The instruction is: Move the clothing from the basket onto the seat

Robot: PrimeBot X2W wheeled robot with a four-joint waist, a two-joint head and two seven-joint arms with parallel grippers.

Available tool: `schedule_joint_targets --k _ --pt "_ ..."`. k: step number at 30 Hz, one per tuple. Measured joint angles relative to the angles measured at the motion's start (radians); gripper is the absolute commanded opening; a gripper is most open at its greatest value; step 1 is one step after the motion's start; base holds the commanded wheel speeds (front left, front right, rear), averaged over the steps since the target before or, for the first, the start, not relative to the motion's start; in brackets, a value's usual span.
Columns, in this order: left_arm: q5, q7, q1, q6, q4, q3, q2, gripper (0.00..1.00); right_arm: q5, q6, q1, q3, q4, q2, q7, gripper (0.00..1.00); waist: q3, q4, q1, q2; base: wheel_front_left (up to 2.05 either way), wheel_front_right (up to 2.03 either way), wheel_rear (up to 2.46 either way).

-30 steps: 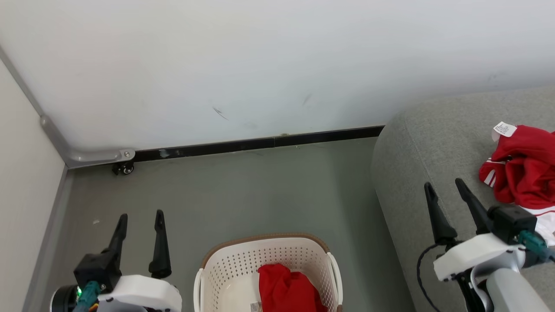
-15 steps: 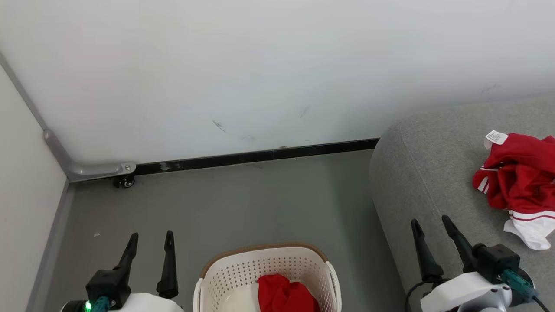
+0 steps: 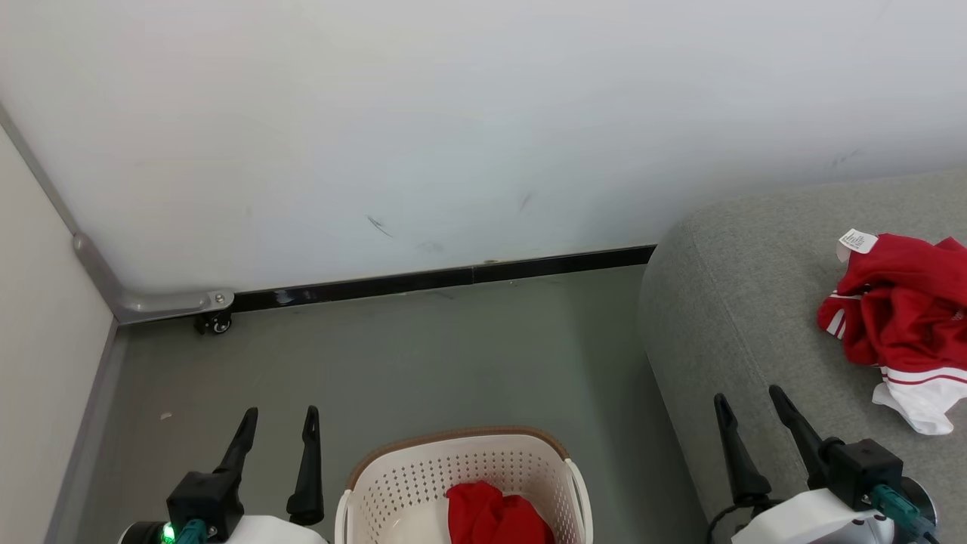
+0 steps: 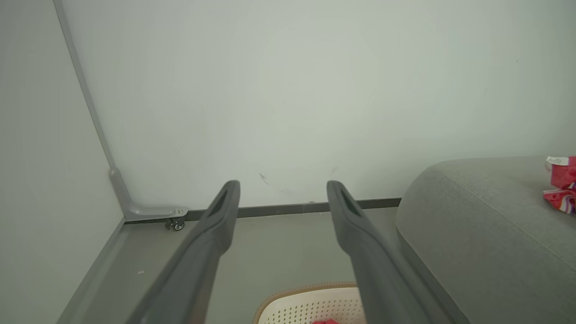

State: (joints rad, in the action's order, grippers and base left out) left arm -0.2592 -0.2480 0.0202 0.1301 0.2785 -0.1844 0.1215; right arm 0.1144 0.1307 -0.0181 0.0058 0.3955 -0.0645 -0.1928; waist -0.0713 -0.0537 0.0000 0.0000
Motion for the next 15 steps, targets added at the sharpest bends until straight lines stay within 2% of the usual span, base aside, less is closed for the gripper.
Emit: schedule_joint_targets --k 15 --pt "0.017 0.0 -0.001 -0.008 -0.001 -0.013 -0.005 1.0 -0.02 0.0 0.036 0.003 -0.098 0.009 0.026 1.0 0.012 0.02 0.0 0.0 0.0 0.0 0.0"
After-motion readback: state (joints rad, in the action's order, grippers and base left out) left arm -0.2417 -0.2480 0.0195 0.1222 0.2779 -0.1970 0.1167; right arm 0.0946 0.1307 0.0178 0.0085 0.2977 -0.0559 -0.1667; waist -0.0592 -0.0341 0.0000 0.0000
